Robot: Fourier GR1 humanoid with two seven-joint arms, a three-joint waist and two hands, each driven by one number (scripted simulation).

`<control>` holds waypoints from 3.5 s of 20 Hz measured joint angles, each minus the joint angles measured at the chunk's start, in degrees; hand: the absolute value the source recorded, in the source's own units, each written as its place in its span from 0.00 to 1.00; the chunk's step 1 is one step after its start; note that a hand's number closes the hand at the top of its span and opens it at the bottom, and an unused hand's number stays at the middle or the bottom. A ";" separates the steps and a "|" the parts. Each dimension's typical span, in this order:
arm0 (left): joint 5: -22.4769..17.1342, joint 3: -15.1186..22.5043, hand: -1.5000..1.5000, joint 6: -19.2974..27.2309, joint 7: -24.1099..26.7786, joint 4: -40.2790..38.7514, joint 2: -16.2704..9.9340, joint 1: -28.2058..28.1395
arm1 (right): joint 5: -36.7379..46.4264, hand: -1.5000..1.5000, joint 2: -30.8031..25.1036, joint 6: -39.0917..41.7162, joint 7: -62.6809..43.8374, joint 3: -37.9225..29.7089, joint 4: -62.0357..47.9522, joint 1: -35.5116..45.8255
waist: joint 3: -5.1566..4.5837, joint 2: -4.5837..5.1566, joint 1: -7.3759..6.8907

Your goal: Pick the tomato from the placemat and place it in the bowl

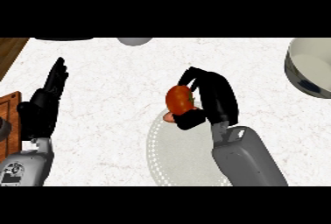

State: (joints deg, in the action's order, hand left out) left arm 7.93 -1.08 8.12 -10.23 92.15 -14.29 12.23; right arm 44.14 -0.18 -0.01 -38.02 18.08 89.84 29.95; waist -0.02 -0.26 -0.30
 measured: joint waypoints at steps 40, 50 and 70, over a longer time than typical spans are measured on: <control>1.60 -0.07 0.50 -1.62 1.41 0.22 2.57 1.04 | 0.08 1.00 -35.97 -29.25 40.58 -42.81 -58.10 13.23 | 0.24 1.54 -2.68; 1.76 0.44 0.50 -1.96 0.42 -0.05 2.98 2.82 | -8.33 0.00 -38.95 -22.07 50.80 -50.93 -71.30 16.31 | 0.52 2.13 -3.73; 2.04 -1.26 0.50 -1.66 1.03 -1.29 2.72 1.87 | -24.92 0.00 -48.47 -3.30 69.36 -65.72 -78.07 11.83 | 0.31 1.20 -1.46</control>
State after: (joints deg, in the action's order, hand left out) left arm 9.97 -2.34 6.46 -9.20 90.86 -11.58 14.10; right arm 19.22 -48.66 -3.31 31.34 -47.64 11.77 41.78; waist 0.29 0.94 -1.76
